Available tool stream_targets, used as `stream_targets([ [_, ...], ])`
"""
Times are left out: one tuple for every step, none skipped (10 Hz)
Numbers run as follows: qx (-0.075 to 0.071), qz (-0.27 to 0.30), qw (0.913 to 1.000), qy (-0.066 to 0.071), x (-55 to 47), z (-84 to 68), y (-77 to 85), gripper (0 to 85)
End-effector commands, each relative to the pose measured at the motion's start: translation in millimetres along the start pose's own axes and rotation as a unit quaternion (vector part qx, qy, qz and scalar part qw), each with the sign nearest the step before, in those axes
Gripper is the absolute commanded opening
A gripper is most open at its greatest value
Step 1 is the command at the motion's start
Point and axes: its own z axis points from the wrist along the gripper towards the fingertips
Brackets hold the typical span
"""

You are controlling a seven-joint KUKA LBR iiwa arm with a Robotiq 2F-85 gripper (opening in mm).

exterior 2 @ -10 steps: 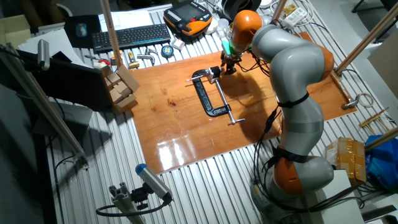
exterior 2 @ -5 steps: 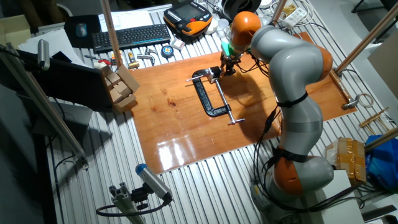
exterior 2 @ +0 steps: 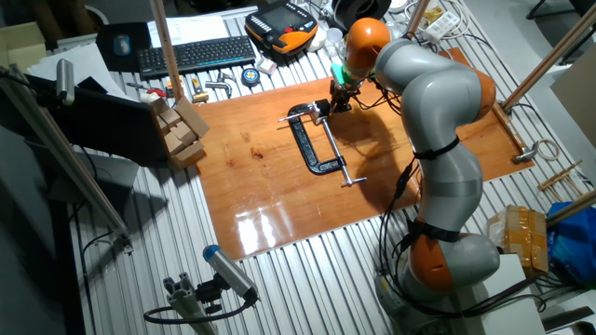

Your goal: Sharpen the pencil with a pencil sharpener

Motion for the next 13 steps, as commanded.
stream_targets([
  [0.0, 0.001, 1.0, 0.0, -0.1, 0.1, 0.0, 34.0],
  [0.0, 0.002, 1.0, 0.001, 0.1, 0.3, -0.2, 34.0],
  [0.001, 0.002, 1.0, 0.001, 0.4, 0.9, -0.8, 34.0],
  [0.0, 0.003, 1.0, 0.002, 0.9, 2.1, -1.5, 34.0],
  [-0.001, 0.003, 1.0, 0.002, 1.3, 2.5, -1.9, 34.0],
  [-0.002, 0.006, 1.0, -0.001, 1.5, 2.2, -1.9, 34.0],
  [-0.004, 0.011, 0.9999, -0.007, 2.0, 1.5, -2.1, 34.0],
  [-0.005, 0.017, 0.9997, -0.014, 2.4, 1.3, -2.3, 34.0],
  [-0.006, 0.025, 0.9995, -0.019, 3.1, 1.6, -3.3, 34.0],
  [-0.005, 0.026, 0.9995, -0.019, 3.2, 1.7, -3.9, 34.0],
  [-0.005, 0.027, 0.9994, -0.021, 3.4, 1.7, -4.0, 34.0],
  [-0.003, 0.026, 0.9994, -0.023, 3.4, 1.5, -4.1, 34.0],
  [0.0, 0.022, 0.9995, -0.024, 3.5, 1.3, -4.5, 34.0],
])
